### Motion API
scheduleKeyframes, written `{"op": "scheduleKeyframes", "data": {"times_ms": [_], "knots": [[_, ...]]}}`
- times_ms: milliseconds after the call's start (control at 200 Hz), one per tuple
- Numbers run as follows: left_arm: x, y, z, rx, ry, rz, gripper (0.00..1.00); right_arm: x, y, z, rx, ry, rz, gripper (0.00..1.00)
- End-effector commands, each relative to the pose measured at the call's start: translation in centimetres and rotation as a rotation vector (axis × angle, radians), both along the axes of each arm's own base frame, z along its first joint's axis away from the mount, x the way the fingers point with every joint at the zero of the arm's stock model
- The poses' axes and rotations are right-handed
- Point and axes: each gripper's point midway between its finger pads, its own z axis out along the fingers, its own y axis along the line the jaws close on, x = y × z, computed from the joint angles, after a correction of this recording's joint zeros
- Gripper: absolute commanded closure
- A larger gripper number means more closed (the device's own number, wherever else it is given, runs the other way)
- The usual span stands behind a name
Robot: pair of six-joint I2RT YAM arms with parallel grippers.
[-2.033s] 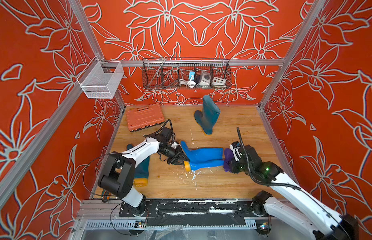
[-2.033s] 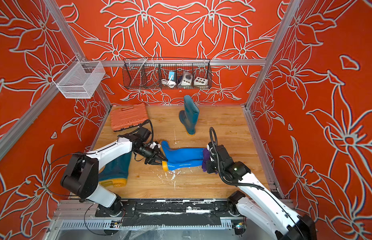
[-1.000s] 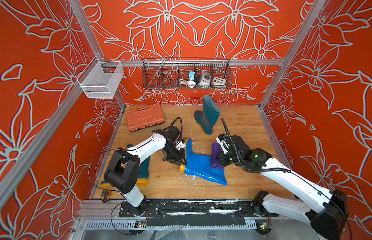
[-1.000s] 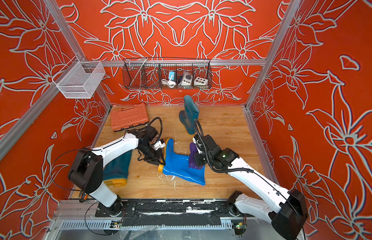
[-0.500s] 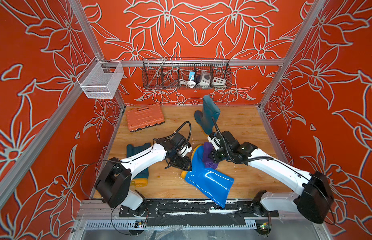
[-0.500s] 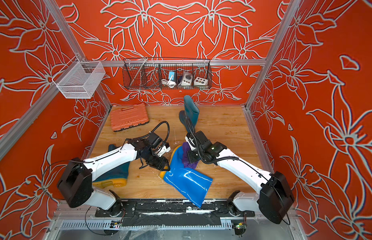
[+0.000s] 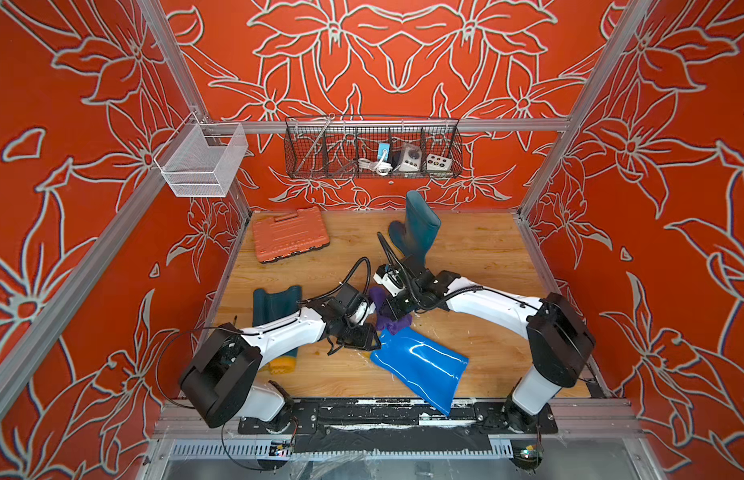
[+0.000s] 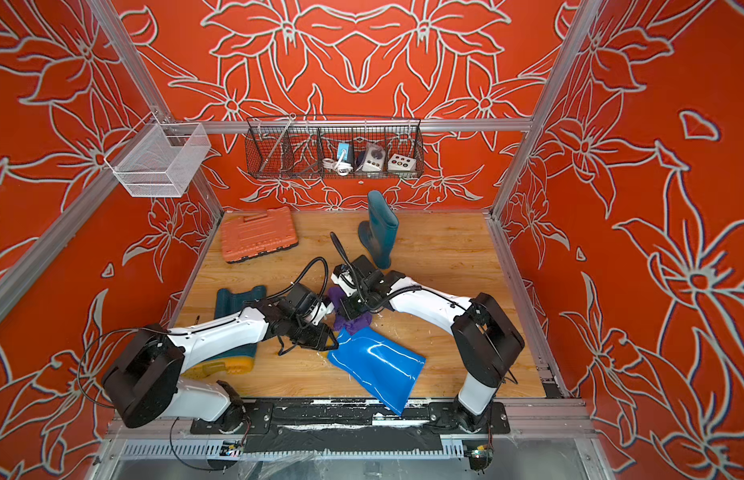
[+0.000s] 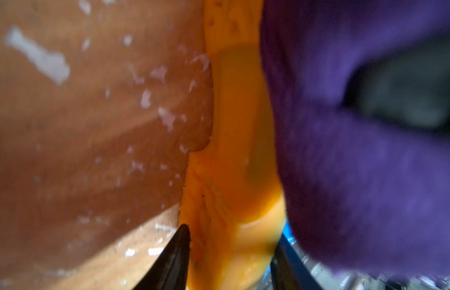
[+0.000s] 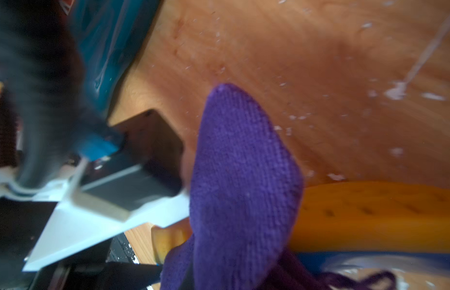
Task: Wipe the rubber boots with a cloth
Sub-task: Wipe the dirt off the rubber boot.
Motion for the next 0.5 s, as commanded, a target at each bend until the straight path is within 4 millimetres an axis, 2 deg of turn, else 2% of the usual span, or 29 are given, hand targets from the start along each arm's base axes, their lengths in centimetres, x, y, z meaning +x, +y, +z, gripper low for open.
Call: {"op": "scheduleKeyframes", "data": {"times_ms": [0,80,155,290,355,415,495], "knots": [[0.1,-0.3,-0.5,-0.004,0.018,0.011,0.65,3.1,-5.3,-1.8,-0.110,0.013,-0.147,1.00],[0.3,-0.4,-0.5,-0.010,0.015,0.020,0.81,2.5,-5.0,-1.4,-0.086,0.015,-0.109,1.00],[0.4,-0.8,-0.1,-0.034,0.009,0.013,1.00,0.7,-3.6,-1.5,-0.054,0.052,-0.048,1.00],[0.8,-1.0,0.6,-0.040,-0.011,0.003,1.00,-5.6,-0.2,-2.6,-0.048,0.102,0.140,1.00],[0.9,-1.0,0.8,-0.038,-0.017,-0.004,1.00,-8.1,0.7,-2.7,-0.038,0.115,0.211,1.00],[0.8,-1.0,0.9,-0.037,-0.020,-0.007,1.00,-8.5,0.6,-2.6,-0.033,0.109,0.218,1.00],[0.7,-0.9,0.8,-0.043,-0.022,-0.004,1.00,-6.3,-0.3,-2.5,-0.063,0.059,0.160,1.00]]}}
